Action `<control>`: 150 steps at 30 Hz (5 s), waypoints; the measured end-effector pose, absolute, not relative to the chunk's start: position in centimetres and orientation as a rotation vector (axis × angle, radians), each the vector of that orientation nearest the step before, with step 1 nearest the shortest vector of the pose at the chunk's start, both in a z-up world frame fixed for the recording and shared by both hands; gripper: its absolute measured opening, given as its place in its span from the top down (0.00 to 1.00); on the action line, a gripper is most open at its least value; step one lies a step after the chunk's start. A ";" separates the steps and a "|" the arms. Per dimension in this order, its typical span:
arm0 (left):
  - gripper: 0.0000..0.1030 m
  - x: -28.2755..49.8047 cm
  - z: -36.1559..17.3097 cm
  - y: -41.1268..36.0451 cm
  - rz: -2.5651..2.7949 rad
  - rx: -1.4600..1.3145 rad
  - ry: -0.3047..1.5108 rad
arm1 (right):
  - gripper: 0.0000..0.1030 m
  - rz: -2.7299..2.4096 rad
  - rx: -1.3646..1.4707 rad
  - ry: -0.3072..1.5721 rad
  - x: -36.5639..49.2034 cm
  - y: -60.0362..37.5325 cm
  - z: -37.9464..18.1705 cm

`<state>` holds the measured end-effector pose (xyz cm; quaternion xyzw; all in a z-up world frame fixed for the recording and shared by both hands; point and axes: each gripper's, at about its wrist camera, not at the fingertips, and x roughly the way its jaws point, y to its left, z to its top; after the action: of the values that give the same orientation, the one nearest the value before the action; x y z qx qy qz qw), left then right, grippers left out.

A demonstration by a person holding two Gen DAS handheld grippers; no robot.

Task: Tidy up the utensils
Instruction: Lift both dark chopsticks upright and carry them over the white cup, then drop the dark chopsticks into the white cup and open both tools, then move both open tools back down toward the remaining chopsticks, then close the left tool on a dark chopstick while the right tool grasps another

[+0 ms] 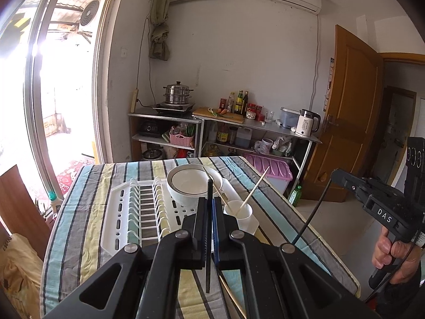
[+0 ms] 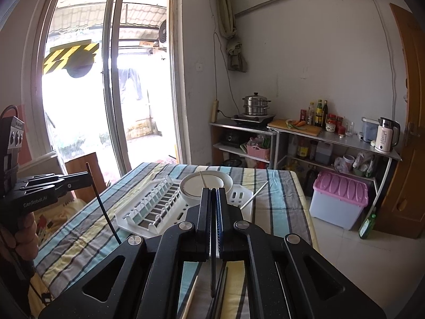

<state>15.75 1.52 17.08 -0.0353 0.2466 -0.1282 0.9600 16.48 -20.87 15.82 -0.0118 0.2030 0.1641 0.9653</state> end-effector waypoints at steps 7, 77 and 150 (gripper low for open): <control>0.97 19.9 19.2 -0.3 -0.314 -0.090 0.495 | 0.97 0.325 -0.022 0.389 18.5 -20.9 17.2; 0.91 30.0 11.9 1.0 -0.214 -0.156 0.622 | 0.75 0.236 0.114 0.509 26.0 -25.8 13.0; 0.81 19.5 -3.5 -2.4 -0.302 -0.029 0.948 | 0.88 0.378 -0.051 0.888 21.0 -20.6 -2.0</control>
<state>19.51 -2.41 -3.54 -0.0140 0.4548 -0.1451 0.8786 20.98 -20.59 -1.97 -0.0246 0.4269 0.1818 0.8855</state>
